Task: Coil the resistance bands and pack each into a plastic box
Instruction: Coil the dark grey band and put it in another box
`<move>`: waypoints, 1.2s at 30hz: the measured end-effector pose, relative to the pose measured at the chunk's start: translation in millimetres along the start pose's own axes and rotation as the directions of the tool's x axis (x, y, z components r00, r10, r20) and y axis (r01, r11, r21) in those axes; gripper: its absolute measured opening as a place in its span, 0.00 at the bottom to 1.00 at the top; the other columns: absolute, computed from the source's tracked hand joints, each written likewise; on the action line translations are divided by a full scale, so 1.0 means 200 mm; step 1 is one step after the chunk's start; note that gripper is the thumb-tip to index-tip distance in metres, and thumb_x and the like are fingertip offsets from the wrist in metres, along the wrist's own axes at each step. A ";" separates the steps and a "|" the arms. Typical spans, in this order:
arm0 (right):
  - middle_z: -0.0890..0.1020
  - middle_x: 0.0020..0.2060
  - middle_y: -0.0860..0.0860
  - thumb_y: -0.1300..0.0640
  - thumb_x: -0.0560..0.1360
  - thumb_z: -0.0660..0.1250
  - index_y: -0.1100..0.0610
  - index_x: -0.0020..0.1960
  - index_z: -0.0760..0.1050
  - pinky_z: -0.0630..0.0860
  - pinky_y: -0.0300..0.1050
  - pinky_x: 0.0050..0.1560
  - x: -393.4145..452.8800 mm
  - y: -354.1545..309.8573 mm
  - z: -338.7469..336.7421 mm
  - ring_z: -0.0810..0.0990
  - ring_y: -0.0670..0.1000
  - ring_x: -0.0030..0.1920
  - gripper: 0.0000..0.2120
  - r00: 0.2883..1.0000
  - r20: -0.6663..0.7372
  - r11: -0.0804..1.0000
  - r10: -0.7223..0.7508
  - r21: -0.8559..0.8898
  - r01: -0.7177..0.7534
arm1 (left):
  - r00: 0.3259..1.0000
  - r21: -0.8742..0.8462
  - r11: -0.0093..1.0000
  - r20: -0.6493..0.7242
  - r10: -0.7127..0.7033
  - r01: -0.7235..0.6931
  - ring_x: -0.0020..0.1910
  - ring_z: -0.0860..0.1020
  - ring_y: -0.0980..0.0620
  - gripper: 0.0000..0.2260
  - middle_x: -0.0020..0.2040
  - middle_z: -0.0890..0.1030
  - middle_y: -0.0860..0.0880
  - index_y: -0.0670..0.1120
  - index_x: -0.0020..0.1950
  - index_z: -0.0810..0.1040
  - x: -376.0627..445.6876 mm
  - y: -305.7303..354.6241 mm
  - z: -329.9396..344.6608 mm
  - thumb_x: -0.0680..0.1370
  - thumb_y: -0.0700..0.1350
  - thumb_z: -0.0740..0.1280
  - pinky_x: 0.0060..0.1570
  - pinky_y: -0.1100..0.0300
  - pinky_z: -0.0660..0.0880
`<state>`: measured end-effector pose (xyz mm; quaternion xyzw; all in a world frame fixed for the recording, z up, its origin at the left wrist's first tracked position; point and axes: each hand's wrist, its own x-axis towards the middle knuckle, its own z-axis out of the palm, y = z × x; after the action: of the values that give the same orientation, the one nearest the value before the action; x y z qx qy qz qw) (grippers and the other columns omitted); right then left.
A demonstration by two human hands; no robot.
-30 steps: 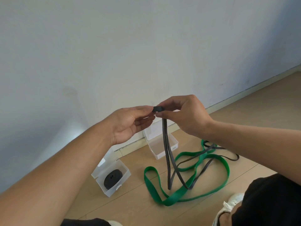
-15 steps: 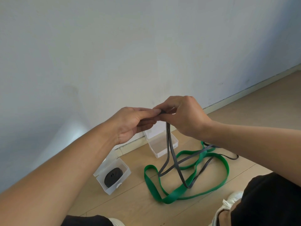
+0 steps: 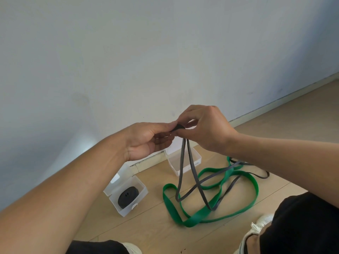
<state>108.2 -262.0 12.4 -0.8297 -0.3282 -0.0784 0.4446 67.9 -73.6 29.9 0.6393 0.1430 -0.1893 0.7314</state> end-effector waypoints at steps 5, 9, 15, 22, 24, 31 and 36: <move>0.85 0.41 0.44 0.60 0.70 0.77 0.53 0.47 0.87 0.82 0.41 0.48 0.00 -0.02 -0.01 0.84 0.43 0.43 0.06 0.999 0.006 0.999 -0.047 0.005 0.047 | 0.998 0.063 0.998 0.056 0.021 -0.025 0.44 0.80 0.54 0.19 0.46 0.85 0.49 0.41 0.58 0.86 -0.02 0.00 -0.01 0.70 0.47 0.74 0.54 0.61 0.79; 0.86 0.37 0.44 0.57 0.70 0.77 0.51 0.46 0.88 0.82 0.45 0.46 0.01 -0.02 -0.03 0.84 0.44 0.40 0.05 1.000 0.000 1.000 -0.017 -0.020 0.017 | 0.976 0.175 0.974 -0.133 0.170 -0.145 0.44 0.86 0.53 0.18 0.43 0.88 0.48 0.43 0.50 0.86 -0.04 0.02 0.03 0.63 0.48 0.78 0.46 0.62 0.81; 0.85 0.37 0.48 0.62 0.67 0.77 0.56 0.44 0.86 0.80 0.49 0.43 0.01 -0.04 -0.02 0.83 0.49 0.39 0.06 0.998 0.045 0.990 -0.037 -0.131 0.042 | 0.902 0.595 0.785 -0.225 0.369 -0.173 0.44 0.86 0.53 0.12 0.42 0.88 0.51 0.47 0.46 0.88 -0.08 0.02 0.09 0.68 0.54 0.80 0.46 0.59 0.84; 0.78 0.37 0.48 0.62 0.67 0.76 0.60 0.43 0.84 0.77 0.49 0.38 -0.01 -0.07 0.03 0.78 0.52 0.38 0.05 0.973 0.099 0.936 -0.209 -0.267 0.229 | 0.913 0.583 0.804 -0.255 0.318 -0.117 0.40 0.86 0.52 0.11 0.37 0.88 0.50 0.46 0.42 0.88 -0.08 -0.01 0.10 0.67 0.51 0.81 0.45 0.60 0.83; 0.78 0.37 0.47 0.59 0.68 0.77 0.58 0.44 0.85 0.76 0.42 0.39 -0.01 -0.06 0.04 0.78 0.48 0.38 0.06 0.976 0.085 0.946 -0.200 -0.242 0.214 | 0.936 0.563 0.818 -0.213 0.279 -0.115 0.39 0.85 0.54 0.07 0.36 0.87 0.51 0.47 0.42 0.89 -0.09 0.00 0.08 0.69 0.49 0.80 0.45 0.62 0.80; 0.80 0.39 0.40 0.51 0.68 0.80 0.49 0.48 0.87 0.70 0.26 0.43 0.00 -0.06 0.00 0.78 0.40 0.42 0.09 0.987 0.113 0.991 -0.110 -0.058 0.117 | 0.988 0.302 0.941 0.007 0.156 -0.151 0.40 0.82 0.55 0.07 0.42 0.88 0.49 0.42 0.50 0.87 -0.10 -0.01 -0.02 0.78 0.44 0.72 0.47 0.62 0.78; 0.84 0.43 0.43 0.53 0.67 0.81 0.44 0.44 0.85 0.74 0.29 0.45 -0.01 -0.11 -0.01 0.83 0.44 0.45 0.08 0.990 0.073 0.984 -0.120 0.138 0.109 | 0.969 0.033 0.994 0.230 0.092 -0.102 0.43 0.79 0.54 0.21 0.43 0.82 0.49 0.41 0.60 0.85 -0.09 -0.04 -0.09 0.72 0.51 0.77 0.52 0.59 0.78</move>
<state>94.5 -256.0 28.2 -0.7802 -0.3977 -0.0480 0.4805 48.6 -54.9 27.9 0.6357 0.0224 -0.2287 0.7370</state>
